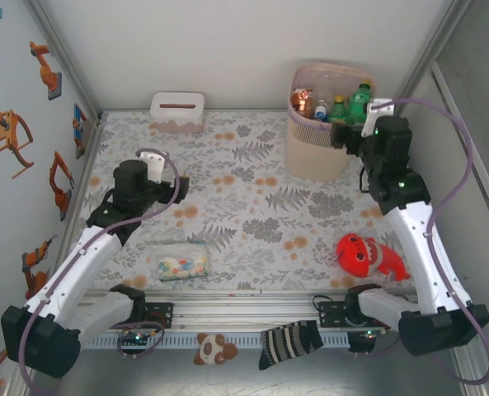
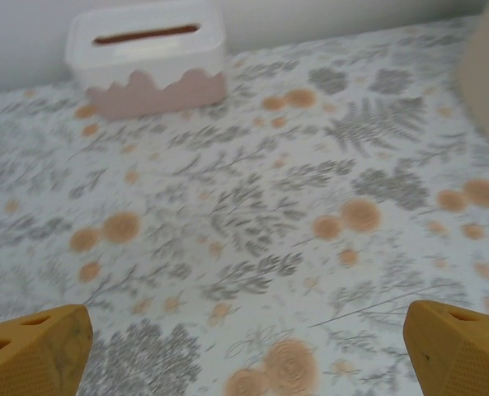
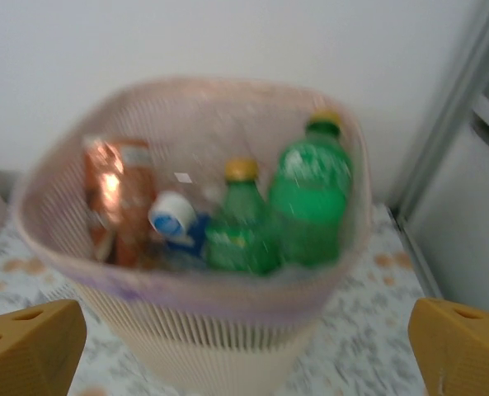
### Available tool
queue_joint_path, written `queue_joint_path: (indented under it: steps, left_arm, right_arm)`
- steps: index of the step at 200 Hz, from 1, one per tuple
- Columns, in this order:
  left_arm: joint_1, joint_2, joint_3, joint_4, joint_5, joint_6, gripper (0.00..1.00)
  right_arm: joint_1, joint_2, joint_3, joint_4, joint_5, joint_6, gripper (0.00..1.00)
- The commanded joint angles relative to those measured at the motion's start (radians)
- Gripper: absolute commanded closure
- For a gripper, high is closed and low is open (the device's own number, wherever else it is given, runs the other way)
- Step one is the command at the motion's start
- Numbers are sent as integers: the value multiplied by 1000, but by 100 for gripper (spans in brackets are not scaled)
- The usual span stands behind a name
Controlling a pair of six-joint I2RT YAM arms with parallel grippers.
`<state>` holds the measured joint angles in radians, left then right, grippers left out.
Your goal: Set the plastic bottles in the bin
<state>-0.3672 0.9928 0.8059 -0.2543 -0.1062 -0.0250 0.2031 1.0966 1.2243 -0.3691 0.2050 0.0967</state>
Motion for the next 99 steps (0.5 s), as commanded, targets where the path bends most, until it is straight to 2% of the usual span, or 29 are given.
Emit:
queue_joint_path:
  steps: [1, 24, 44, 60, 77, 99]
  left_arm:
    - [54, 7, -63, 41, -114, -69, 4]
    - [107, 25, -143, 130, -208, -103, 4]
    - [140, 63, -227, 270, -218, -80, 4]
    - [150, 116, -287, 396, -233, -33, 4]
    - [168, 178, -342, 531, -222, 8, 4]
    - [196, 268, -453, 845, -169, 59, 4]
  right_arm:
    - [-2, -56, -133, -6, 129, 11, 1]
    - [-2, -101, -293, 85, 153, -5, 1]
    - [-13, -88, -467, 248, 159, -21, 2]
    - [-45, -42, -601, 408, 125, -20, 1]
    - [-83, 32, -727, 653, 74, -54, 1]
    - [-142, 159, -802, 862, 55, -19, 1]
